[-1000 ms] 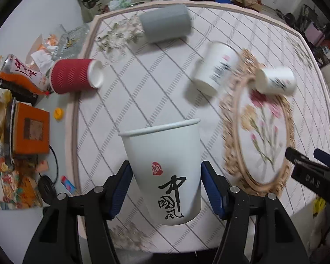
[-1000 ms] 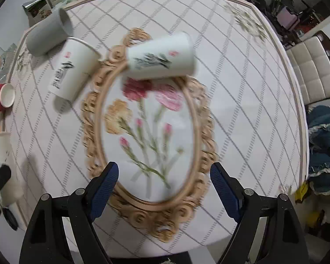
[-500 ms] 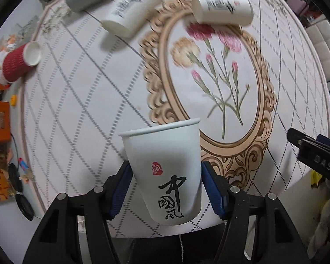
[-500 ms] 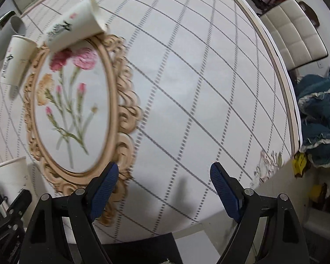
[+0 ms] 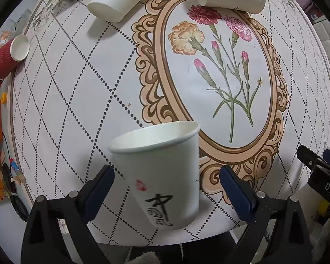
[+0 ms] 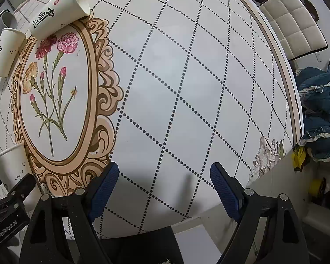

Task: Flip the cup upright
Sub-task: 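Lift the white cup with the left tool and turn it opening-up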

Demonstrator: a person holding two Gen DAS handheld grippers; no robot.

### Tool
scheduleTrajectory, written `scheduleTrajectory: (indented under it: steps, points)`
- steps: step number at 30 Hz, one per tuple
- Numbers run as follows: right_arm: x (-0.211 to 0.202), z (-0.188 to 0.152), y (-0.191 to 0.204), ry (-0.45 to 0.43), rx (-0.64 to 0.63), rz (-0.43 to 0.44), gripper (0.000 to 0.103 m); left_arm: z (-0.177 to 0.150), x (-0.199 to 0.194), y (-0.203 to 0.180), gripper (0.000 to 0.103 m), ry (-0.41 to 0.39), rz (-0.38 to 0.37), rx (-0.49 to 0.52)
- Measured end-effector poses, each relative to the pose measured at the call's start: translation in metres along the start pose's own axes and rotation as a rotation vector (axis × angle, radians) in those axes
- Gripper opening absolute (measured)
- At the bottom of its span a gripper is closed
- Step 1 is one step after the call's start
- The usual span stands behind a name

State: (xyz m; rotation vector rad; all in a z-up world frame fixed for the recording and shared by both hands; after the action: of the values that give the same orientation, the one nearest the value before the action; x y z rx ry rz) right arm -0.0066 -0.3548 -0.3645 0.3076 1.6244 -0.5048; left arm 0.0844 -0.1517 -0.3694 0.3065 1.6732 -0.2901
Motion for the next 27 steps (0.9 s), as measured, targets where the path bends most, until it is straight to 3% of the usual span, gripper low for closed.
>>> scheduleTrajectory:
  steps: [16, 27]
  points:
    - [-0.014, 0.008, 0.019, -0.014, -0.002, -0.003, 0.087, -0.004, -0.002, 0.009, 0.098, -0.016, -0.009, -0.022]
    - [-0.030, 0.002, 0.027, -0.037, 0.002, 0.008, 0.087, -0.020, -0.036, 0.031, 0.098, -0.059, -0.029, -0.033]
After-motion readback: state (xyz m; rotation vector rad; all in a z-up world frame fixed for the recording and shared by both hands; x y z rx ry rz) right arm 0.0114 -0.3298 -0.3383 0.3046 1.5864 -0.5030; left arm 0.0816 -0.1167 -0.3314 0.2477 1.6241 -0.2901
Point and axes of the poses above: each gripper's, at about its wrist camera, not at the fingertips, and x roughly the way its jaws point, y to its left, z to its top, the point moved 2 cm from there along x, roughly the way its jaws point, and after that the axes turned 4 degrees about y, right-handed, at the moved point
